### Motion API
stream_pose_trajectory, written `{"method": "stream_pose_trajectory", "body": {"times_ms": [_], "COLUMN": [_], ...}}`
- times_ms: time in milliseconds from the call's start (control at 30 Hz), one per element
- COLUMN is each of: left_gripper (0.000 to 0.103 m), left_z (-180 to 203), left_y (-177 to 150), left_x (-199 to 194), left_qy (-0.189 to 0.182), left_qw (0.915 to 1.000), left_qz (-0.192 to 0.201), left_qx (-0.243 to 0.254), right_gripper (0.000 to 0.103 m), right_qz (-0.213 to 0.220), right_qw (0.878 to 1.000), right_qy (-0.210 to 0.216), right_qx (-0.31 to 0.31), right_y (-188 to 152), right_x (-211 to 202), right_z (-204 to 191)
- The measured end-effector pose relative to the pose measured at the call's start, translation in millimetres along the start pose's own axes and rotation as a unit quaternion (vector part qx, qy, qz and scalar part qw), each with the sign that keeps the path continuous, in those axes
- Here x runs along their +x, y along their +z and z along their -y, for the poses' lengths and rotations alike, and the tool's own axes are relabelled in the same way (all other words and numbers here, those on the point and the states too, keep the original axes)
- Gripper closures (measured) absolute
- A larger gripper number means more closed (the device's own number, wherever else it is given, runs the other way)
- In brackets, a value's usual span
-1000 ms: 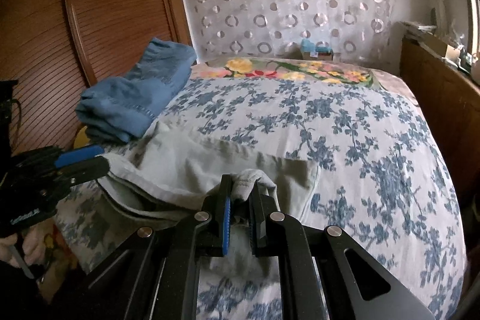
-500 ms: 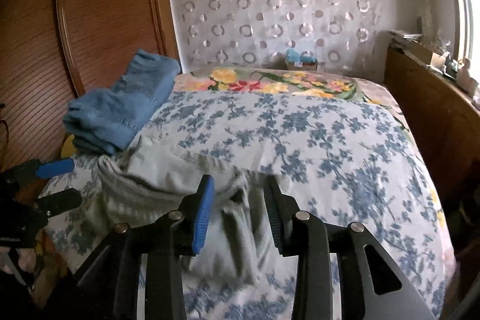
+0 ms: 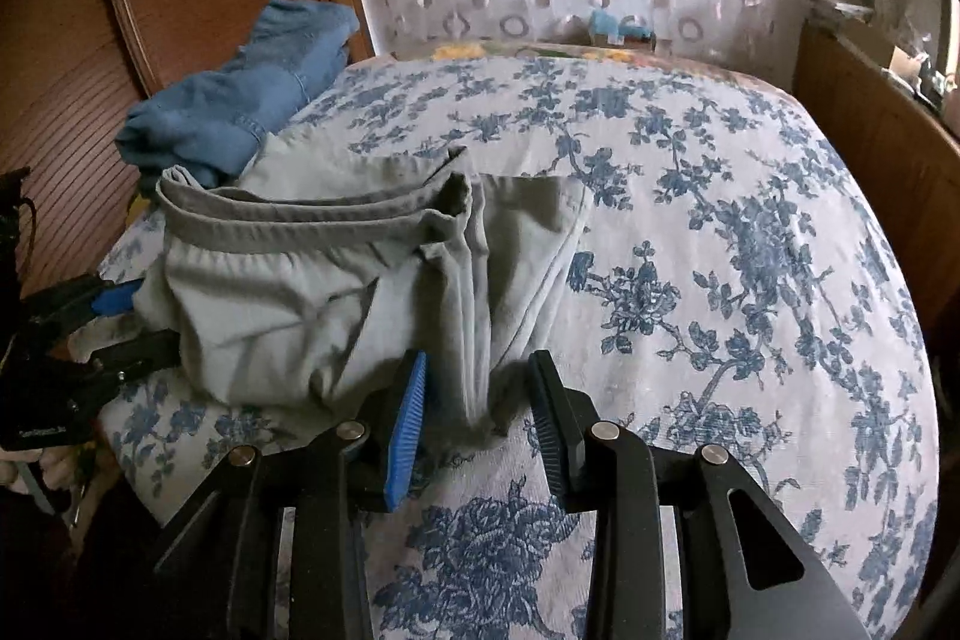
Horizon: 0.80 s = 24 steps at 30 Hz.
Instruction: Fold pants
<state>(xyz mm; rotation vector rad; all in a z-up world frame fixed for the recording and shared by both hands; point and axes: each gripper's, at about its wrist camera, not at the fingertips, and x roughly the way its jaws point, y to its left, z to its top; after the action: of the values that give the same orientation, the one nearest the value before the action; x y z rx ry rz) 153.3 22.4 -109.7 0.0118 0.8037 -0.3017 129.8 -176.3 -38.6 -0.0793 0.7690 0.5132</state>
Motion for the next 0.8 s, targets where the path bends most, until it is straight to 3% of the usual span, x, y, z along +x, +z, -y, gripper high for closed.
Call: {"method": "stream_pose_trajectory", "body": {"times_ms": [133,167,200,233,400,700,767,800], "left_gripper": [0.081,0.084,0.09,0.091,0.091,0.091,0.087,0.081], "left_z": [-3,-2,-2,-1,4,14,10,12], "left_y": [4,5,6,6,0,-21,-20,-18], "left_x": [4,2,1,-2,-27,-42,-40,-38], "left_qy": [-0.02,-0.016,-0.015,-0.012,-0.003,-0.004,-0.007,-0.007], "left_qw": [0.9997,0.9997,0.9997,0.9996,0.9993,0.9998,0.9998,0.9998], "left_qz": [0.002,0.006,0.009,0.015,0.036,0.02,0.015,0.013], "left_qx": [-0.016,-0.017,-0.018,-0.019,-0.015,-0.009,-0.012,-0.011], "right_gripper": [0.068,0.073,0.088,0.091,0.095,0.095,0.094,0.088], "right_qz": [-0.002,-0.001,-0.001,0.0,0.016,0.017,0.022,0.02], "right_qw": [1.0,1.0,1.0,1.0,0.999,0.999,1.0,1.0], "right_qy": [0.007,0.009,0.012,0.018,0.026,0.028,0.017,0.012], "right_qx": [0.003,0.003,0.0,-0.003,0.014,-0.006,-0.011,-0.009], "right_y": [2,2,1,-1,-8,-37,-37,-35], "right_x": [3,4,5,3,-16,-51,-54,-55], "right_z": [2,3,3,3,11,-1,-2,-2]}}
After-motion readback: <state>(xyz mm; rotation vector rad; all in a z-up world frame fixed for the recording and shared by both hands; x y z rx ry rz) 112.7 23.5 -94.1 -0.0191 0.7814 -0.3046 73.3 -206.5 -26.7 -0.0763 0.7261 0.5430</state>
